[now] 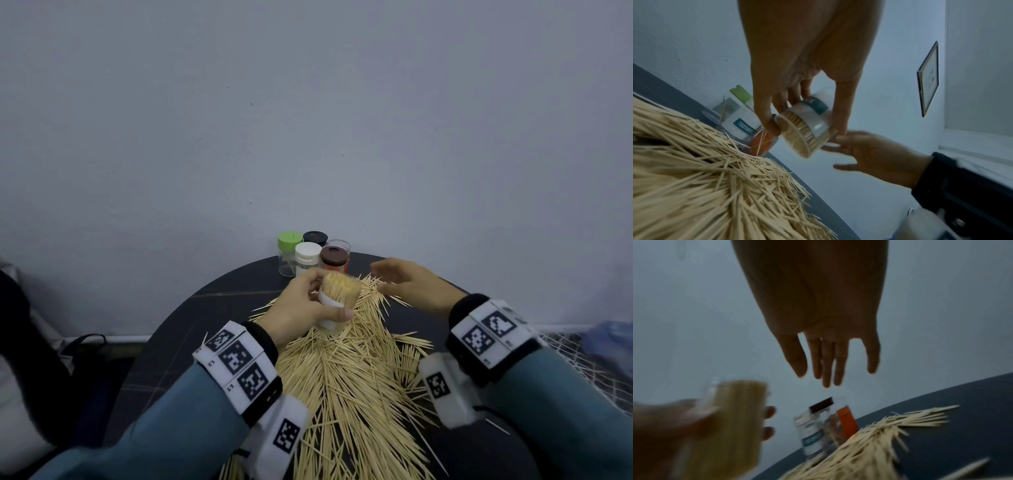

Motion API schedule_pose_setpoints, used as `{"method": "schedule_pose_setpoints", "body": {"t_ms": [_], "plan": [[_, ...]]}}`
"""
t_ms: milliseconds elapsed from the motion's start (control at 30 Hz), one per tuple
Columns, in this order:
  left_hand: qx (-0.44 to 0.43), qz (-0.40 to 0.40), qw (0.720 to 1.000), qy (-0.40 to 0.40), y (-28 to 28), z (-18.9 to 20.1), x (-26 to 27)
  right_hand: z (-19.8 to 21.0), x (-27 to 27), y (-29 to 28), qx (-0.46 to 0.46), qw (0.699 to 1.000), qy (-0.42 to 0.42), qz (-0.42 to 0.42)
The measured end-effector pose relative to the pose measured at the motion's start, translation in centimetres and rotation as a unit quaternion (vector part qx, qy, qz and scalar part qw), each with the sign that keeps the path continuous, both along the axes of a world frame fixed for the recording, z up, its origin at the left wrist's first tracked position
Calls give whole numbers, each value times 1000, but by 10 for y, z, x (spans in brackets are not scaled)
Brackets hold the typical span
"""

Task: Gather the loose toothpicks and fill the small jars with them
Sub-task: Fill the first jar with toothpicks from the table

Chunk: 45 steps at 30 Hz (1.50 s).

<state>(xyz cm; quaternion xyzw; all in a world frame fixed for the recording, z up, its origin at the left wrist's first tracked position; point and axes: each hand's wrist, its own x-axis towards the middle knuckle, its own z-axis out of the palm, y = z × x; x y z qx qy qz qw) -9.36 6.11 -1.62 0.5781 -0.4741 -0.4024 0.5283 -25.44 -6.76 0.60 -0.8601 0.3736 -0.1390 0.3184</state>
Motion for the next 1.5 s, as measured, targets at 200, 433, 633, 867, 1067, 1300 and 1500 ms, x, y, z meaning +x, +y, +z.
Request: {"method": "schedule_pose_setpoints", "body": {"t_ms": [200,433,633,867,1067,1300,1500], "plan": [[-30,-6,999,-11,-9,6,16,-17,25,-56,-82,936,343,-2],[-35,16,999,-7,-21,10,38,-30,57,-86,-90,890,448,0],[-27,12,1000,-7,-24,11,39,-42,68,-89,-119,892,435,-19],[-20,3,1000,-22,-21,11,30,-50,55,-78,-142,910,388,-39],[-13,-1,1000,-28,-17,13,23,-40,34,-41,-149,926,341,-59],[-13,-3,1000,-27,-7,12,18,-34,15,-5,-158,932,327,-23],[-16,-12,1000,-22,1,14,15,-31,9,2,-65,953,288,-70]]}}
